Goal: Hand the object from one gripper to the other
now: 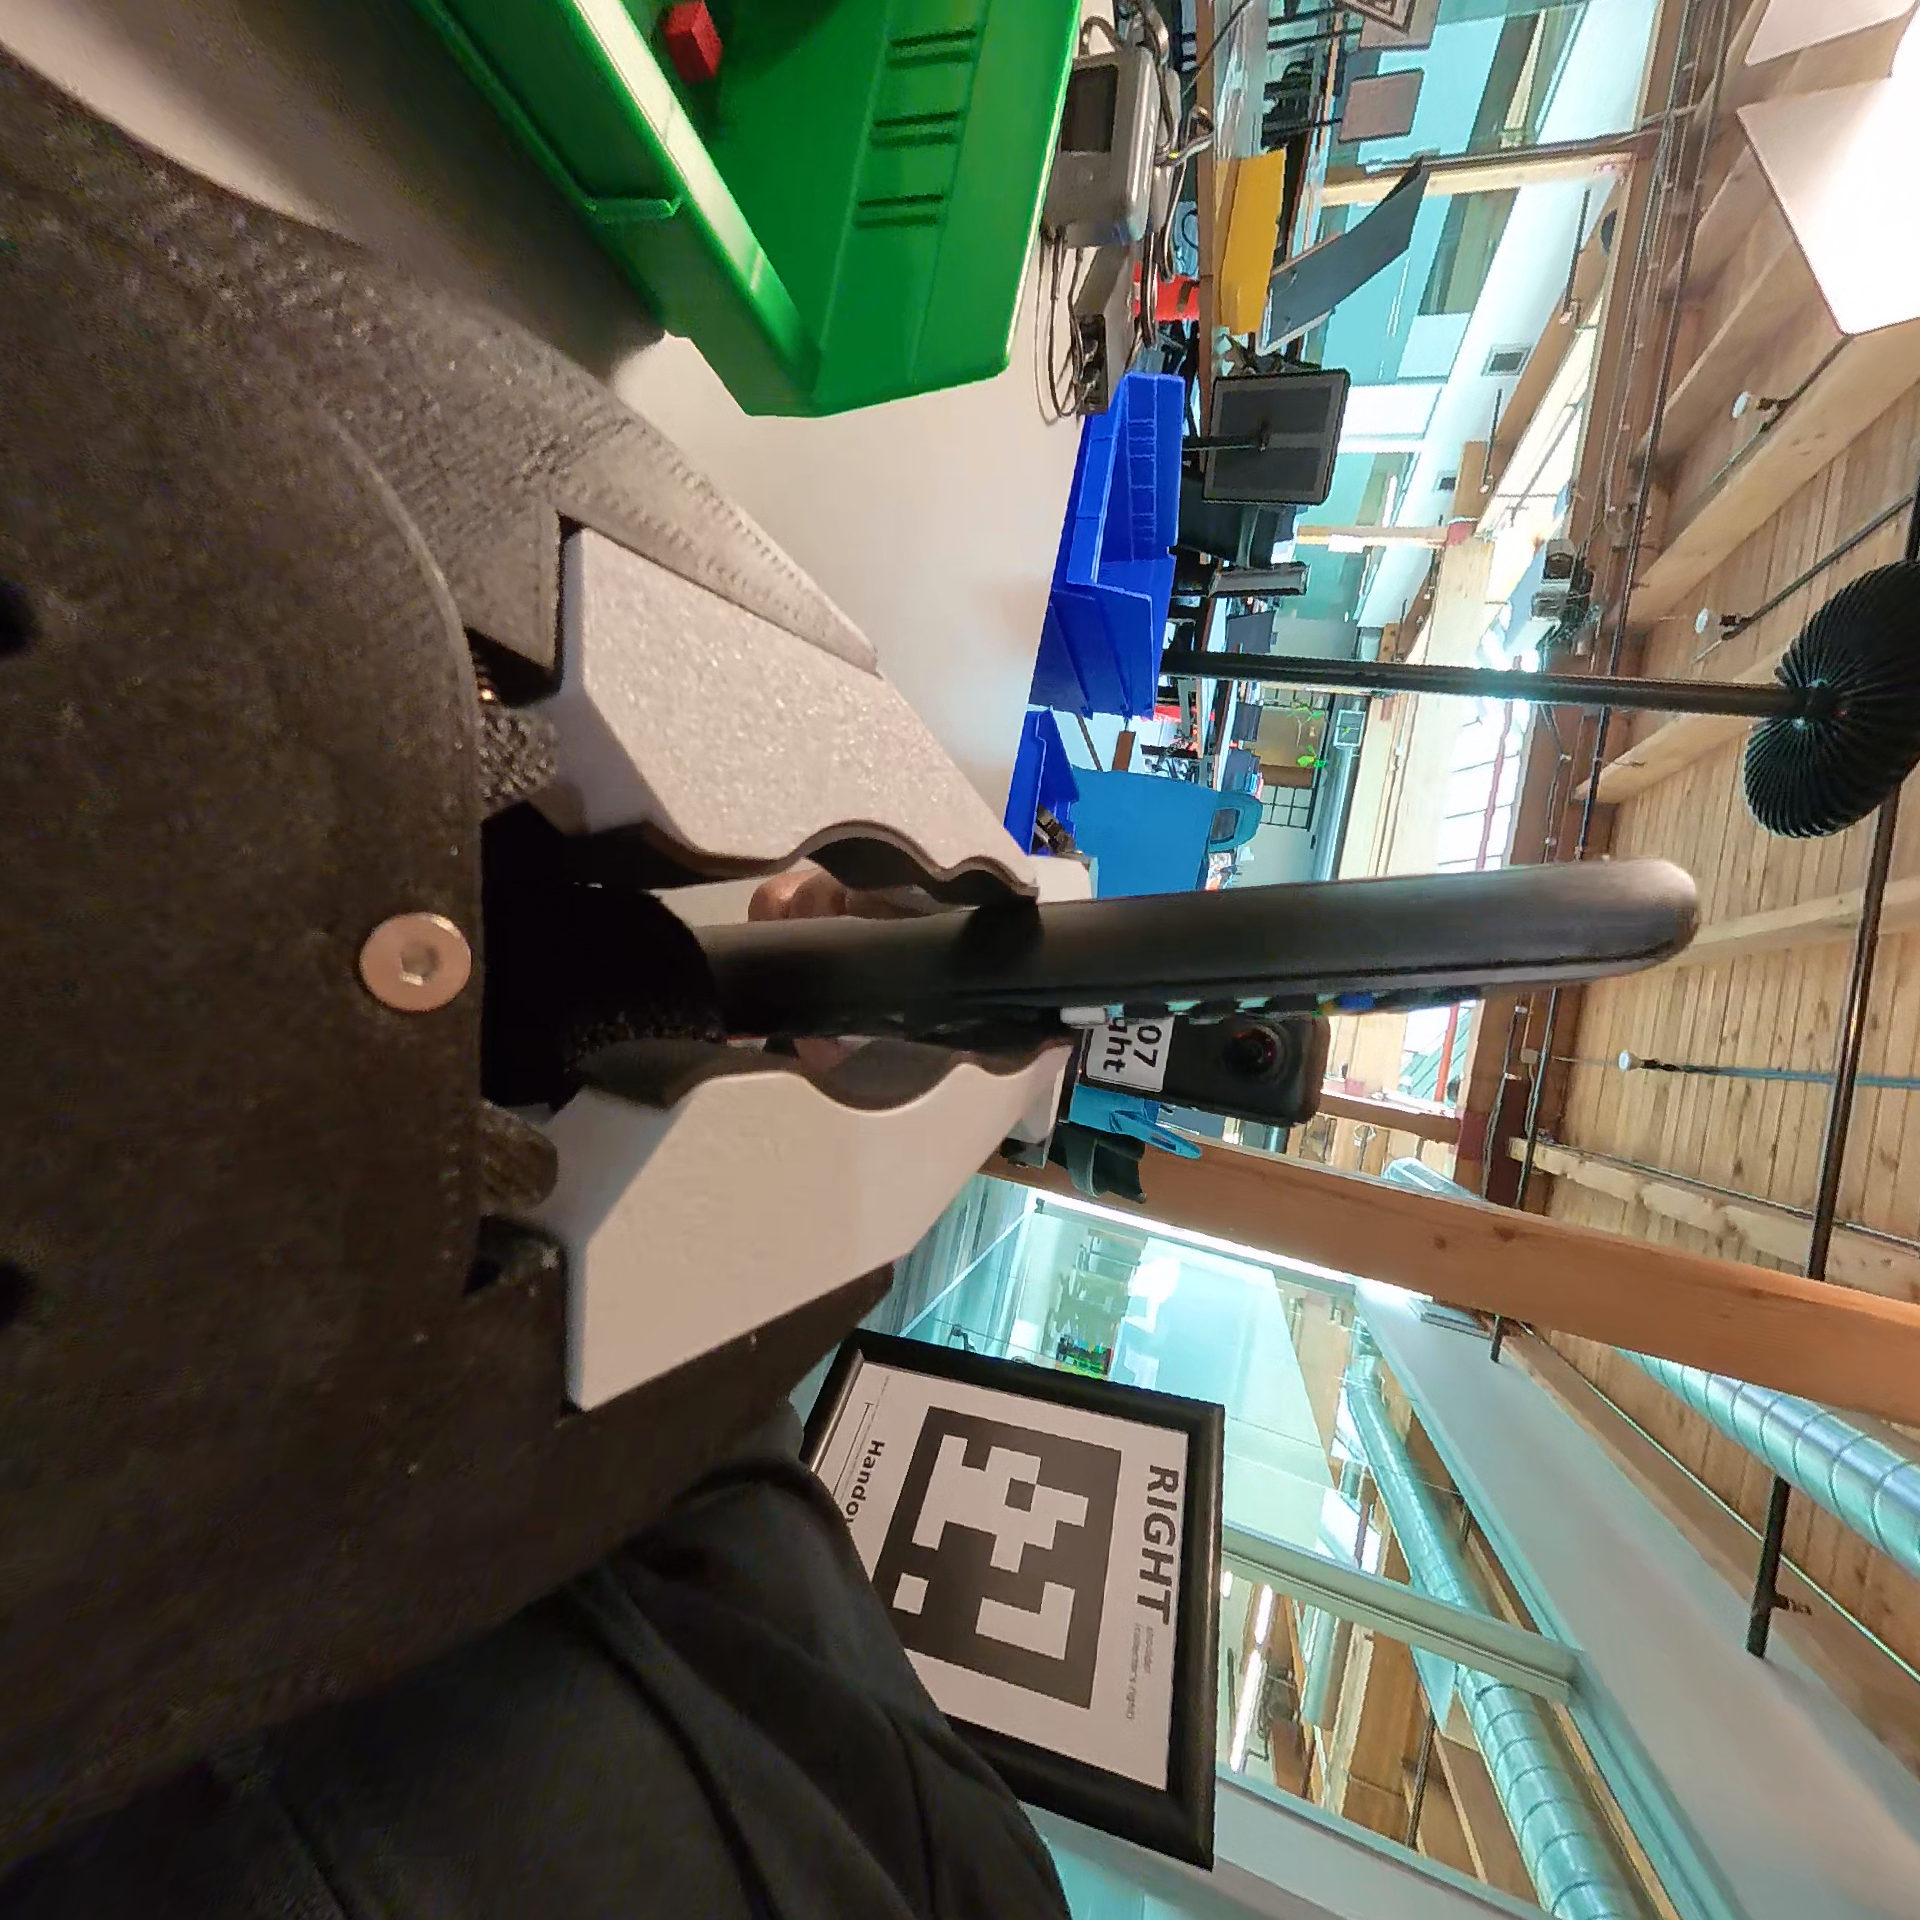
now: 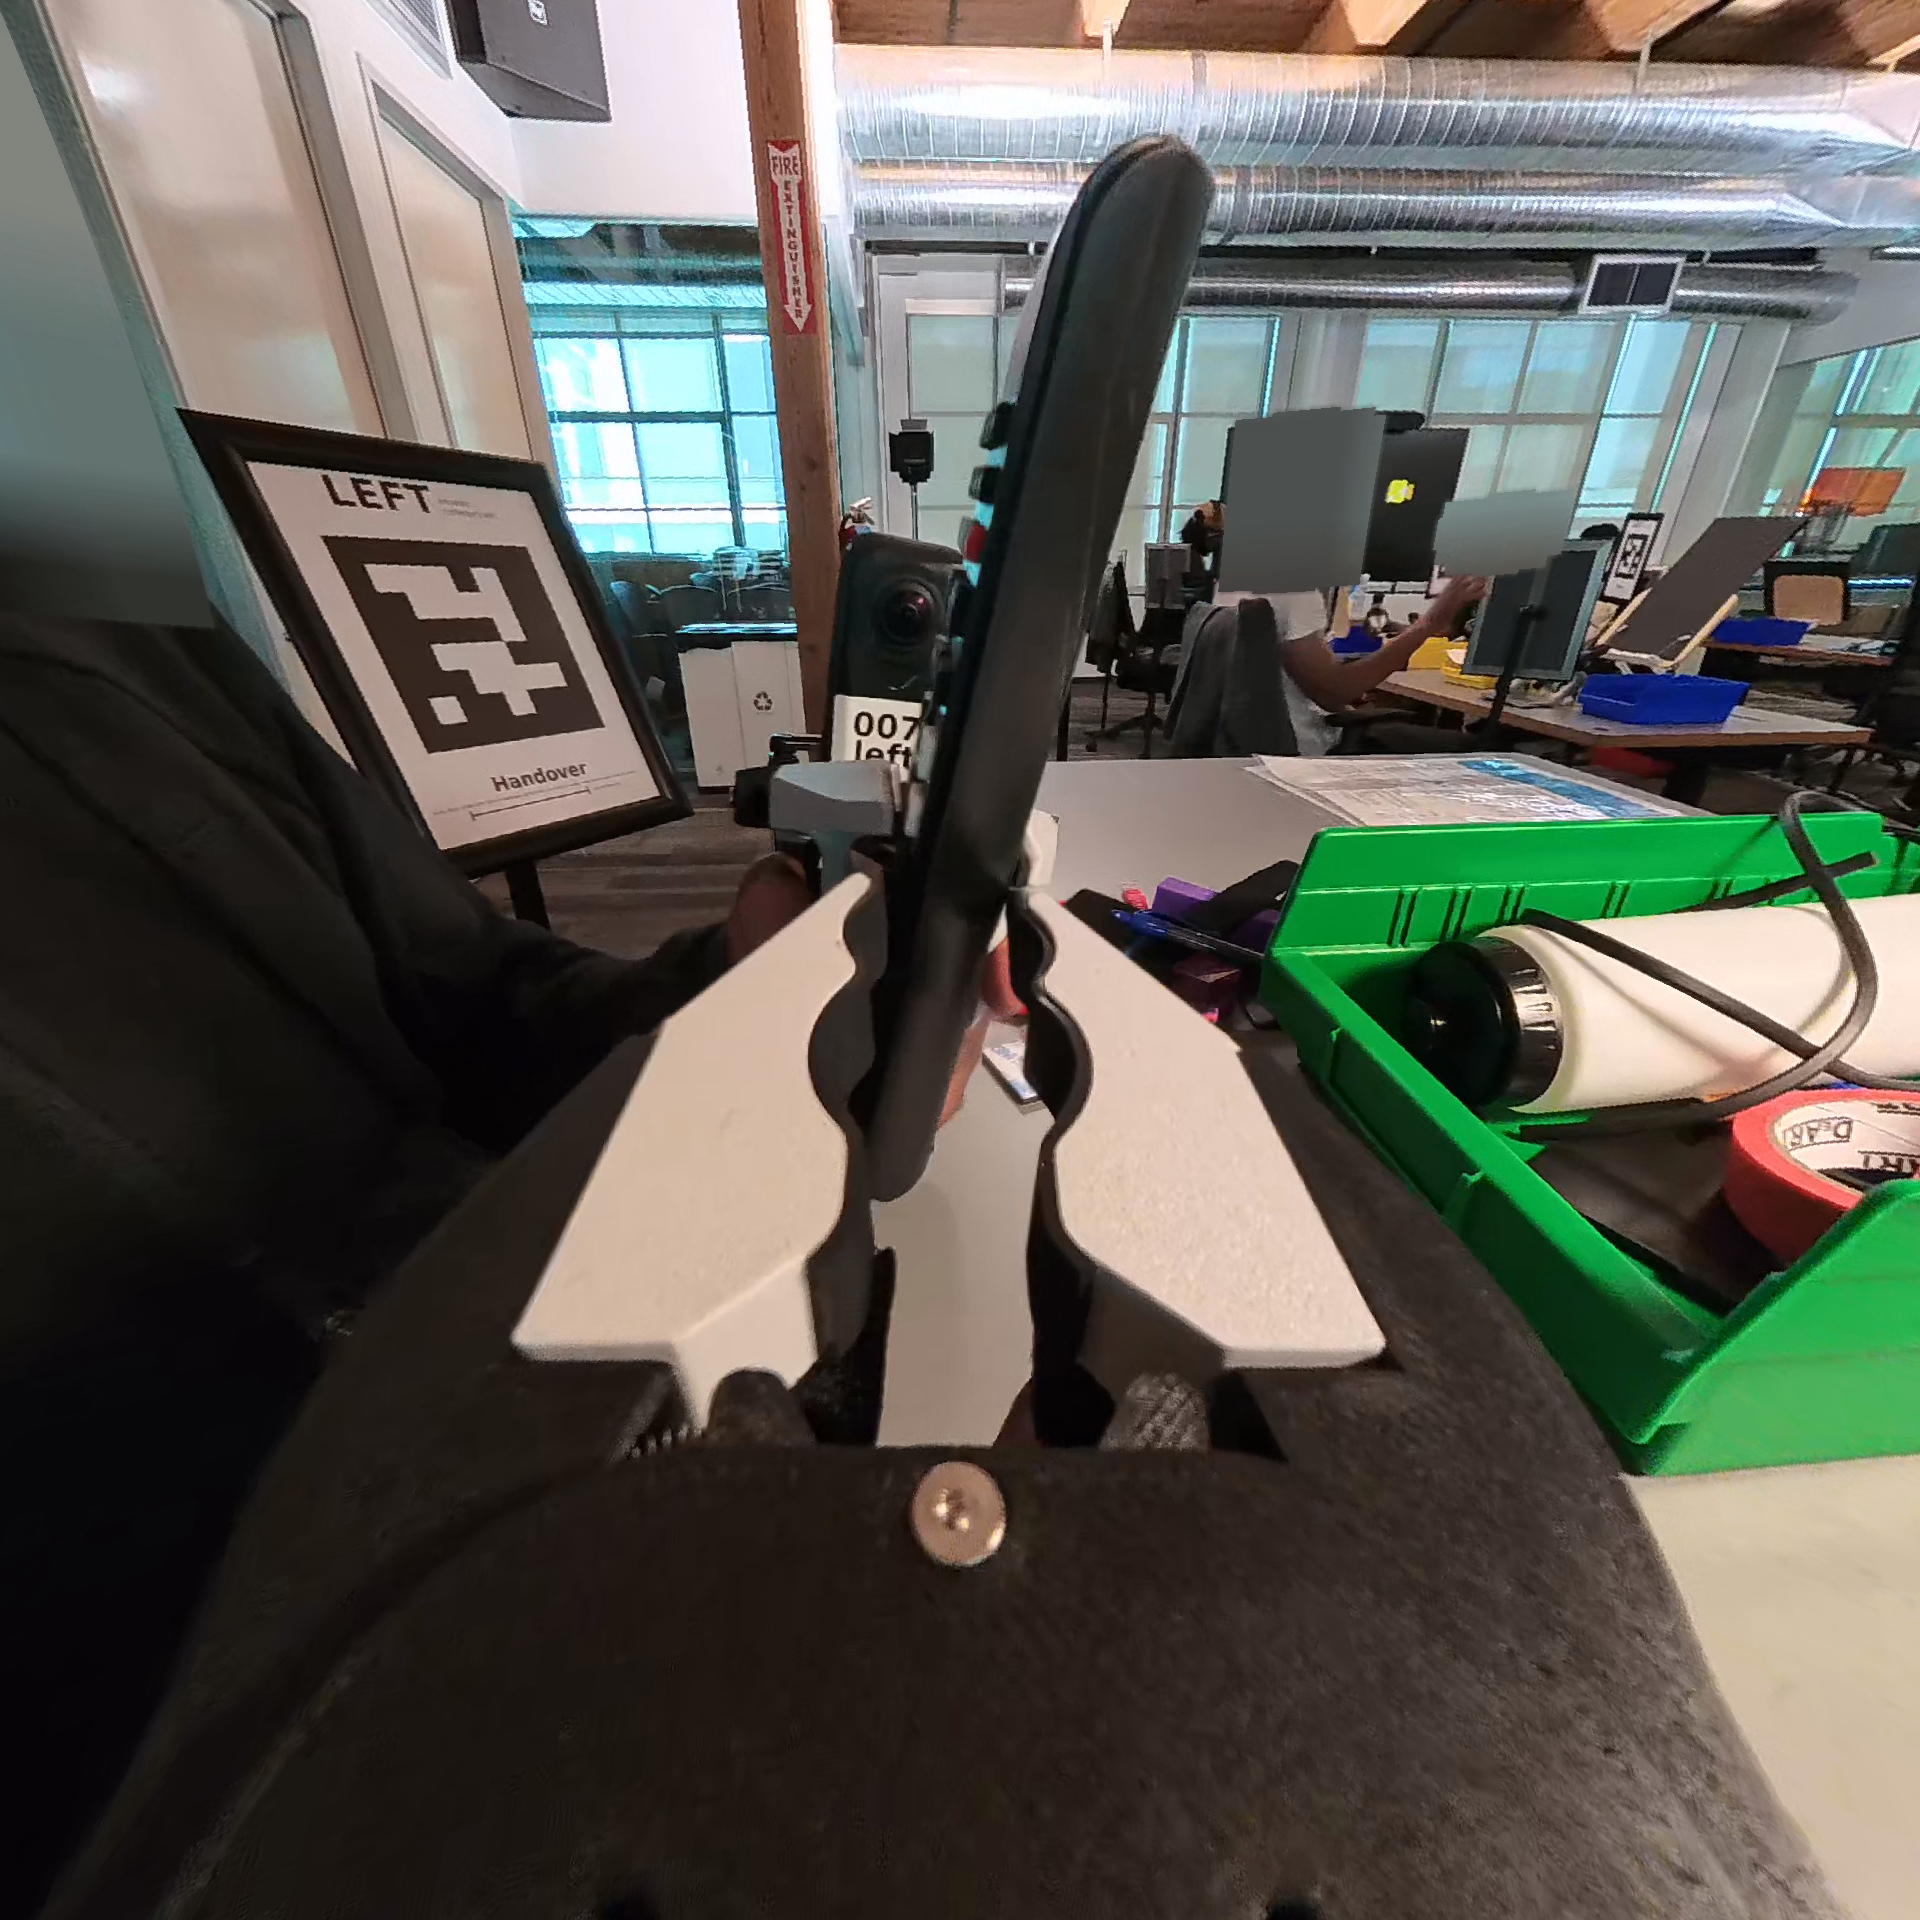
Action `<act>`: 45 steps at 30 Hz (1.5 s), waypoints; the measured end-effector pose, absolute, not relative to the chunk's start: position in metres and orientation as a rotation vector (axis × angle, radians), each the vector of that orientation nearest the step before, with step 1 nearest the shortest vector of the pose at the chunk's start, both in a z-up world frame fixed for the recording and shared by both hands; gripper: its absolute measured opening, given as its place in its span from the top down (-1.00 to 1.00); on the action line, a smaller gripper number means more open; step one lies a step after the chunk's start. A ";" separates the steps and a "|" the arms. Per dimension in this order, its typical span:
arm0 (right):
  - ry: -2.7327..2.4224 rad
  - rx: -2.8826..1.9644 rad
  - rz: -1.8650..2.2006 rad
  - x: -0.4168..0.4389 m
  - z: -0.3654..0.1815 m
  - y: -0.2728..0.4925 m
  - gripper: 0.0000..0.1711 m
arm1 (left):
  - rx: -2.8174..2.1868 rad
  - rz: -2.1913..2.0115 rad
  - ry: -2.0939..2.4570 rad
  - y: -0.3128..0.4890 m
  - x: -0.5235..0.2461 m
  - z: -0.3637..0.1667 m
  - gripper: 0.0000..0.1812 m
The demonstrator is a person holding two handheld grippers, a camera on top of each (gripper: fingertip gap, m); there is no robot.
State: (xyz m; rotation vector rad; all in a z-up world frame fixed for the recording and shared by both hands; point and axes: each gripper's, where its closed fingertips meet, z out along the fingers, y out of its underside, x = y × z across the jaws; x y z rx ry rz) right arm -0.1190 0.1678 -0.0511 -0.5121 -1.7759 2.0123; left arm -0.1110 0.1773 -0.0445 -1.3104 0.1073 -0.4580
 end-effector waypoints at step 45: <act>-1.620 -0.376 2.092 -0.103 -0.023 0.168 0.64 | -1.231 -0.355 0.227 0.165 -0.098 -0.031 0.74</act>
